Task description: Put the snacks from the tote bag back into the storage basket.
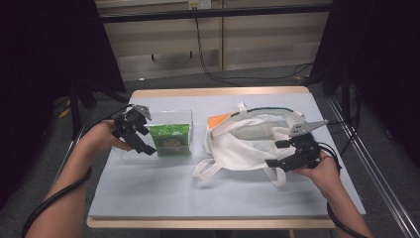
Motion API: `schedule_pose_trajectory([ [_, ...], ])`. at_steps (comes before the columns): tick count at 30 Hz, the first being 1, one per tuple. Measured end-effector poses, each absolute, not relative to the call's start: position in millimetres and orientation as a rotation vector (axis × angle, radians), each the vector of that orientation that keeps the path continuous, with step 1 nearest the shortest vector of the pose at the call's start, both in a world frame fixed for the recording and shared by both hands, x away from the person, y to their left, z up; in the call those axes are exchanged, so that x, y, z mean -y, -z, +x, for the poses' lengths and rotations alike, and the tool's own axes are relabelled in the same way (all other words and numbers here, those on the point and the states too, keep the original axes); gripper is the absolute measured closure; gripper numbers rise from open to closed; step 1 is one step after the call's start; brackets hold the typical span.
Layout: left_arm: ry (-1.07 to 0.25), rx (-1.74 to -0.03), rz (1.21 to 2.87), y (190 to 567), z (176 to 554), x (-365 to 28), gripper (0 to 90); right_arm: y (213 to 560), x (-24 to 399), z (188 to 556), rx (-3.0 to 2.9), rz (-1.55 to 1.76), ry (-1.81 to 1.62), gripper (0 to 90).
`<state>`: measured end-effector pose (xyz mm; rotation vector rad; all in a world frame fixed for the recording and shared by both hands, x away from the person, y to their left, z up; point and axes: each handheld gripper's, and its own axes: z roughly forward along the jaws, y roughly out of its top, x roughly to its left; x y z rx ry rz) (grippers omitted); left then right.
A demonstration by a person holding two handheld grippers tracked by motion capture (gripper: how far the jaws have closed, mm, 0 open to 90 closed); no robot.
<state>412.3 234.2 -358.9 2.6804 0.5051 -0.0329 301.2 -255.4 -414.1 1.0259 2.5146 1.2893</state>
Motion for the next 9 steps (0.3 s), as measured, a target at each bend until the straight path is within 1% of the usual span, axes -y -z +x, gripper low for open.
schedule_pose_trajectory([
  [4, 0.033, -0.496, 2.679, 362.0, 409.1, -238.0, 11.0, 413.8, 255.4, 300.9, -2.514, 1.024, -1.289, 14.0],
  [5, 0.033, -0.513, 2.652, 363.2, 407.3, -238.4, 11.0, 413.7, 255.5, 300.7, -2.513, 1.024, -1.29, 14.0],
  [9, 0.028, -0.529, 2.646, 364.8, 404.7, -242.8, 9.4, 413.6, 255.4, 300.2, -2.516, 1.02, -1.284, 13.9],
])
